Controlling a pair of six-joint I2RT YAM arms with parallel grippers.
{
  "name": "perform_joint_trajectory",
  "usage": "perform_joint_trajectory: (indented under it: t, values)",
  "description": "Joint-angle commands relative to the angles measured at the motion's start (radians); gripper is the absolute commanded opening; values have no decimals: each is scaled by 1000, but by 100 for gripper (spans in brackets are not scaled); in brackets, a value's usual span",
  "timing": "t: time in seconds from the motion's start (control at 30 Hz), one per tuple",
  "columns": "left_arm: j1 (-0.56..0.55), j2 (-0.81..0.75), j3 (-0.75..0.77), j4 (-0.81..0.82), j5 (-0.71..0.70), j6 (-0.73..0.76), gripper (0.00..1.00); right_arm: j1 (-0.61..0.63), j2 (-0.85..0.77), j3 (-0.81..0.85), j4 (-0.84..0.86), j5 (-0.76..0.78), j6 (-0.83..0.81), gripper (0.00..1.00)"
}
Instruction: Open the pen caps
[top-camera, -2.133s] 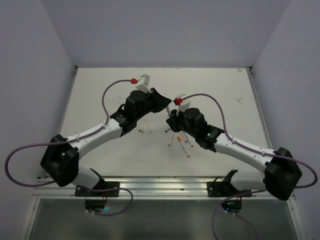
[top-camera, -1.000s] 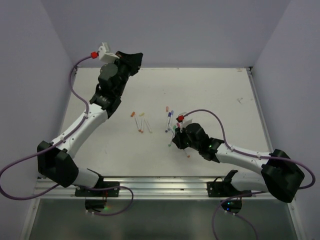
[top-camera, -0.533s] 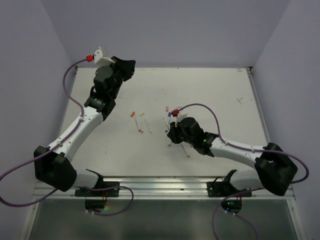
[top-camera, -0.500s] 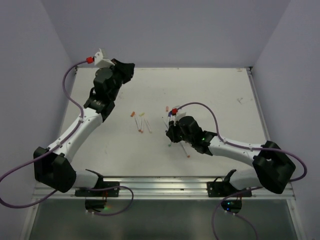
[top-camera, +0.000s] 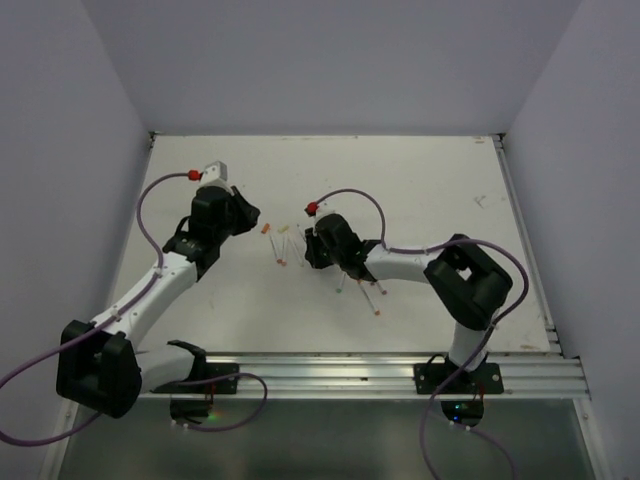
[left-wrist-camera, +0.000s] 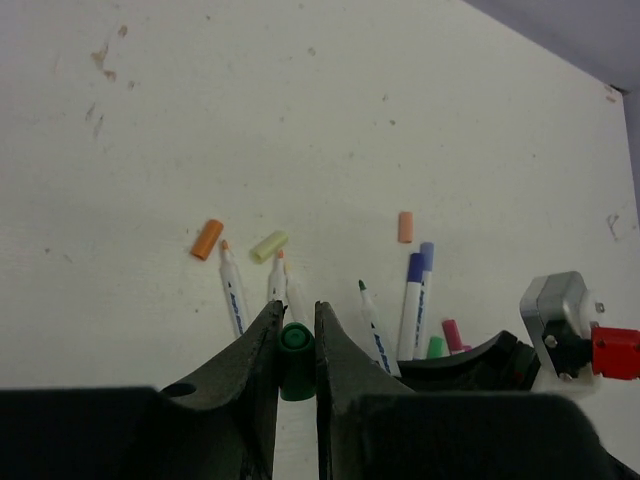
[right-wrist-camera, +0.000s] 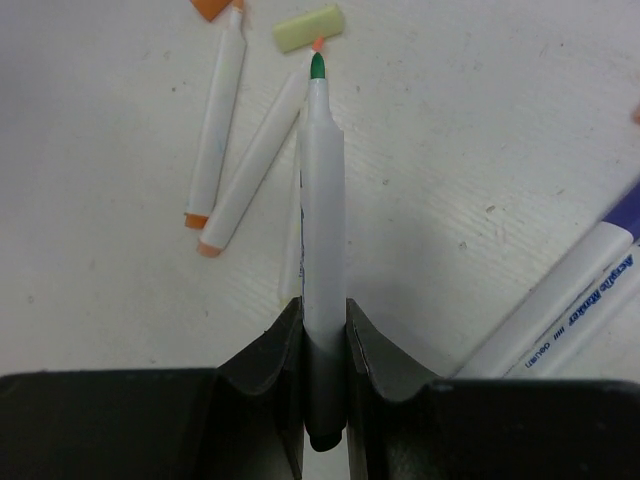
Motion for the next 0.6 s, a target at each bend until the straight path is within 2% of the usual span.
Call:
perform_joint_trajectory:
  t: [0.0,0.23,0.27,0.5,0.57]
  values:
    - [12,-36,-35,-1,42,40,0,3,56,77,35,31,19,9]
    - [12,-33,-64,13,54,40,0,3,161,125,51,60,37,17]
    - [12,-28,-64,13,52,42,0,5,165,126,52,60,40,22]
    - [12,-4,-59,16,49,46,0,5,177,114,48,54,63,36]
    - [12,1,-61,17,40,49,0,5,171,103,49,51,72,36]
